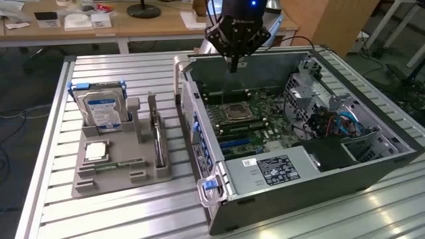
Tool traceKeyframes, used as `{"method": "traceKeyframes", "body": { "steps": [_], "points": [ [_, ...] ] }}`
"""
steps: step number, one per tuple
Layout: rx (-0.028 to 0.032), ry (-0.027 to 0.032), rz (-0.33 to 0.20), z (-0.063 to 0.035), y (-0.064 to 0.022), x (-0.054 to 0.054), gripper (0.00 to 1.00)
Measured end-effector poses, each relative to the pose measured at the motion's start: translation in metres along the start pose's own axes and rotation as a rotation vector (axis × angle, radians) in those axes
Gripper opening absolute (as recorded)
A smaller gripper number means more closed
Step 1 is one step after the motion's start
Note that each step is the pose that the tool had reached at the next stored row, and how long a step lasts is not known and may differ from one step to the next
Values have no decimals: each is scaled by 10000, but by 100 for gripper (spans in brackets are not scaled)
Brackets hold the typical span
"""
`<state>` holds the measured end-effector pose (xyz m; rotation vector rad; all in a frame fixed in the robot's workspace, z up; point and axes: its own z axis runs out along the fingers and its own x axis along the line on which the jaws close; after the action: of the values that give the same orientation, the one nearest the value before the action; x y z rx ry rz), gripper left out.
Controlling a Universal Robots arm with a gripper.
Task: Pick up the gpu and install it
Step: 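Reach for the gpu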
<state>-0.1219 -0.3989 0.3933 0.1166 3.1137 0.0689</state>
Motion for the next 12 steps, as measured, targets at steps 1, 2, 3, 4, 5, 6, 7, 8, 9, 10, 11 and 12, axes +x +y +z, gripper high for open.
{"method": "traceKeyframes", "body": {
  "steps": [1,2,3,4,5,6,7,8,9,10,11,12],
  "points": [
    [0,0,0,0,0,0,11],
    [0,0,0,0,0,0,11],
    [1,0,-1,0,0,0,11],
    [0,0,0,0,0,0,11],
    [0,0,0,0,0,0,11],
    [0,0,0,0,0,0,11],
    [0,0,0,0,0,0,11],
    [0,0,0,0,0,0,11],
    [0,0,0,0,0,0,11],
    [0,0,0,0,0,0,11],
    [0,0,0,0,0,0,11],
    [0,0,0,0,0,0,11]
  ]
}}
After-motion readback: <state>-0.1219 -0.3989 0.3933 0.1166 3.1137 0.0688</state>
